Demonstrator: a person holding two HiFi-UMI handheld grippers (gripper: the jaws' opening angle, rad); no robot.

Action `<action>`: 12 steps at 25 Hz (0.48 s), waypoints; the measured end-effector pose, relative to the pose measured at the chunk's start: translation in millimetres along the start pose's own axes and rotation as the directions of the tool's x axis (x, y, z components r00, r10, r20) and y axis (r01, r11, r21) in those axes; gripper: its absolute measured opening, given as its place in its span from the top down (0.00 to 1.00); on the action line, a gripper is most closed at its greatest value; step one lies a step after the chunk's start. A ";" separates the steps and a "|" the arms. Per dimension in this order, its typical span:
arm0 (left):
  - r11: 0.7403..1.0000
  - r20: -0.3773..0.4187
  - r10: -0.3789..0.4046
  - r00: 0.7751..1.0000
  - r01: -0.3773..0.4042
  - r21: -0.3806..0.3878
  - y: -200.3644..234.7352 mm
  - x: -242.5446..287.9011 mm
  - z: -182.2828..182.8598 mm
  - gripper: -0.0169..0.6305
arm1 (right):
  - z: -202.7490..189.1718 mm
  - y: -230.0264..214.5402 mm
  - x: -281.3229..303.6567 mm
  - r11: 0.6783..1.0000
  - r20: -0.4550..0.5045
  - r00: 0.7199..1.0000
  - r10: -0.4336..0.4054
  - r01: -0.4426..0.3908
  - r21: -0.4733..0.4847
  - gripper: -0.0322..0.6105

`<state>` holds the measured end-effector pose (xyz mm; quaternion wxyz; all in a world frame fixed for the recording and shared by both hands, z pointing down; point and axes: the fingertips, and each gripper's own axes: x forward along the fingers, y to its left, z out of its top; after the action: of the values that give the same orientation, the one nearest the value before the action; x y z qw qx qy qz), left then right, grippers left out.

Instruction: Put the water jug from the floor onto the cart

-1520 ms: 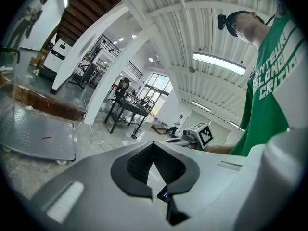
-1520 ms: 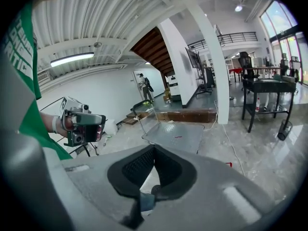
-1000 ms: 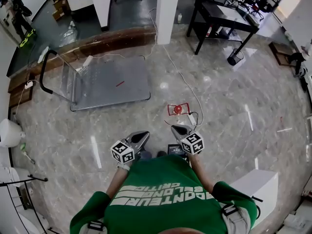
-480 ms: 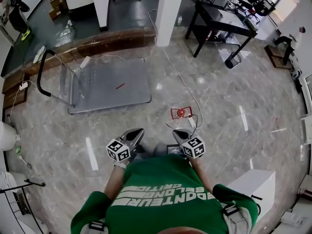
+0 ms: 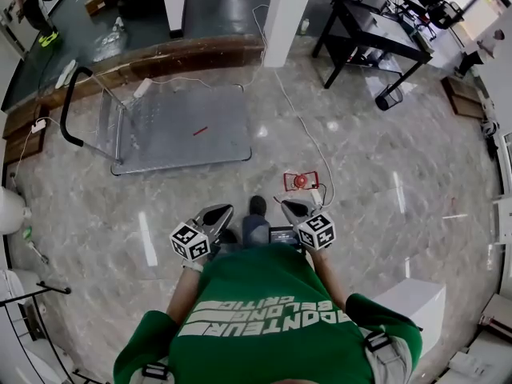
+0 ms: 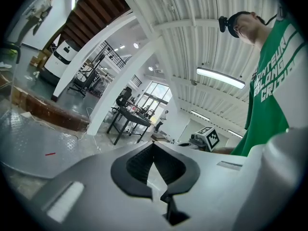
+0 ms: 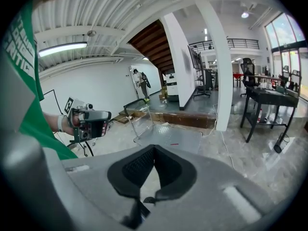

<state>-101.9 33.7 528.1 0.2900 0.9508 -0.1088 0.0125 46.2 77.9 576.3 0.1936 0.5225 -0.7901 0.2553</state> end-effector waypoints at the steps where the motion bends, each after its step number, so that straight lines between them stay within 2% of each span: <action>1: 1.000 -0.001 0.006 1.000 -0.006 -0.001 3.7 -0.4 1.2 0.96 | 2.7 -3.6 3.4 1.000 0.003 1.000 0.000 0.000 -0.003 0.96; 6: 1.000 -0.036 0.000 0.999 -0.001 -0.003 18.4 8.7 0.3 0.96 | 13.2 -29.5 16.3 1.000 0.017 1.000 -0.023 0.023 0.006 0.96; 12: 0.998 -0.093 -0.068 0.993 0.069 0.004 25.6 51.8 8.7 0.96 | 11.0 -67.1 7.4 0.995 0.012 0.996 -0.084 0.083 0.053 0.96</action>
<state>-57.1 -2.1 539.5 0.2917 0.9533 -0.0625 0.0468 105.0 44.2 585.3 0.1845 0.5618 -0.7621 0.2638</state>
